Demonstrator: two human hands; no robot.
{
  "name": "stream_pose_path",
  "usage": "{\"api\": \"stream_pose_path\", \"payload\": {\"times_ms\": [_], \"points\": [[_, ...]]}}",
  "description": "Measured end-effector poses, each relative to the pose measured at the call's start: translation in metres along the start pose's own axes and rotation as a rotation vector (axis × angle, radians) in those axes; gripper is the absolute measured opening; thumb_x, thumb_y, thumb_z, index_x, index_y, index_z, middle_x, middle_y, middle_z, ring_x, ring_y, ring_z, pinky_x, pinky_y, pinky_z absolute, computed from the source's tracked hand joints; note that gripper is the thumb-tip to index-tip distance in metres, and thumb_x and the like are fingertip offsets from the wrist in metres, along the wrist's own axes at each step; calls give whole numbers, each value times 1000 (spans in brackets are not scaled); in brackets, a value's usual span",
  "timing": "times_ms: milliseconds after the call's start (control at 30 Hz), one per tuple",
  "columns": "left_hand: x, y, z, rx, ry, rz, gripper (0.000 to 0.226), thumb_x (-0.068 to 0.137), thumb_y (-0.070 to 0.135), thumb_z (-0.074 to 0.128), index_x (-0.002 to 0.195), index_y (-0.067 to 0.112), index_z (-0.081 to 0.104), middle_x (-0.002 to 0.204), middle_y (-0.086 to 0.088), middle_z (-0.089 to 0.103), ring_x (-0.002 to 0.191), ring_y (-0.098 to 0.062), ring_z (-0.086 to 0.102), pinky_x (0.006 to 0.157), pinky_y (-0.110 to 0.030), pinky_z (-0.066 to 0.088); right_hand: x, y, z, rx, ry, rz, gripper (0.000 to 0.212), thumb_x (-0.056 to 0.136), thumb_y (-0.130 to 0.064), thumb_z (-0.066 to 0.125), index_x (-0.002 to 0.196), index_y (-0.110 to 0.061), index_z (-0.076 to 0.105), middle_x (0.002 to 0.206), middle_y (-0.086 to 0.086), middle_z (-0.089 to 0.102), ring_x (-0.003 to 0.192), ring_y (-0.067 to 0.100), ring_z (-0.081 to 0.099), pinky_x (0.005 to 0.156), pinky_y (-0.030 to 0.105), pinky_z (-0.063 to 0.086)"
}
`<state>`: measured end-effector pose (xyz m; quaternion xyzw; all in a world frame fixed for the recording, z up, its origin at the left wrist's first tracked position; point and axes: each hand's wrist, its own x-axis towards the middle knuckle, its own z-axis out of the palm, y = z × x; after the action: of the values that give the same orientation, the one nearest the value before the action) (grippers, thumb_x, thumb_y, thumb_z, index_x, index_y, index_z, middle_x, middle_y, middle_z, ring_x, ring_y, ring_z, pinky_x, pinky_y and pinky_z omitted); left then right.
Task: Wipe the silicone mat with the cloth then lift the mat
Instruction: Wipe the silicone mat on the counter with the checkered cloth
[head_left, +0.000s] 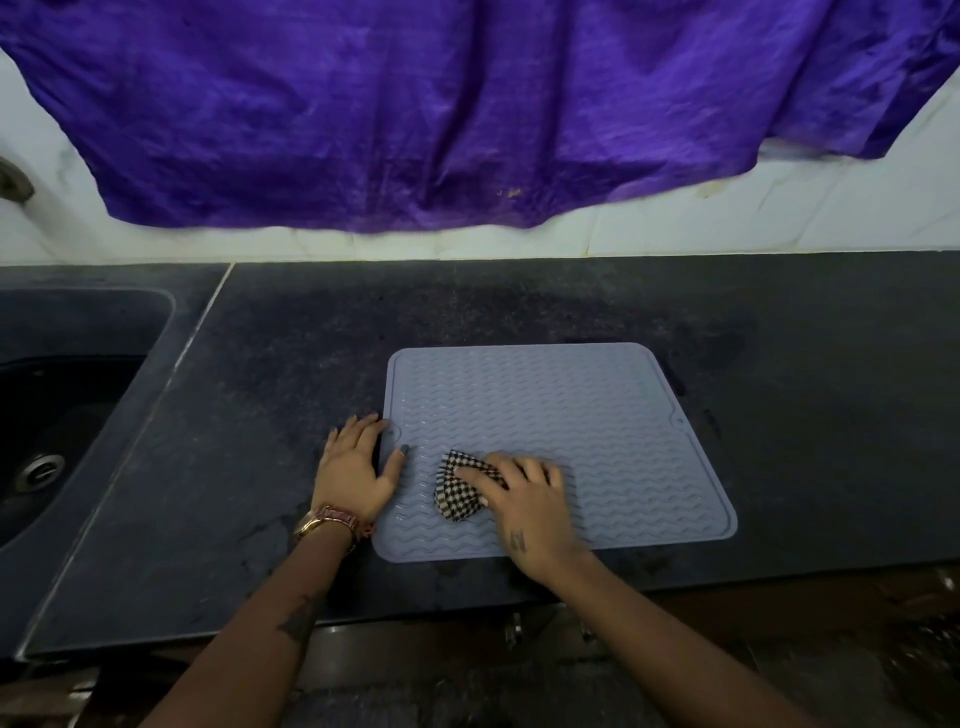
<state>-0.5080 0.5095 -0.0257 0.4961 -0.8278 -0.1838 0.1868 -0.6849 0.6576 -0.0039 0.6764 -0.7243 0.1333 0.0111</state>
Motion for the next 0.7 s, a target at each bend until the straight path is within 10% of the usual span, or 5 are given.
{"api": "stream_pose_path", "payload": {"times_ms": [700], "points": [[0, -2, 0, -106, 29, 5, 63, 85, 53, 30, 132, 16, 50, 143, -5, 44, 139, -24, 27, 118, -37, 8, -29, -37, -5, 68, 62, -135, 48, 72, -26, 70, 113, -44, 56, 107, -14, 62, 90, 14, 58, 71, 31, 46]]}}
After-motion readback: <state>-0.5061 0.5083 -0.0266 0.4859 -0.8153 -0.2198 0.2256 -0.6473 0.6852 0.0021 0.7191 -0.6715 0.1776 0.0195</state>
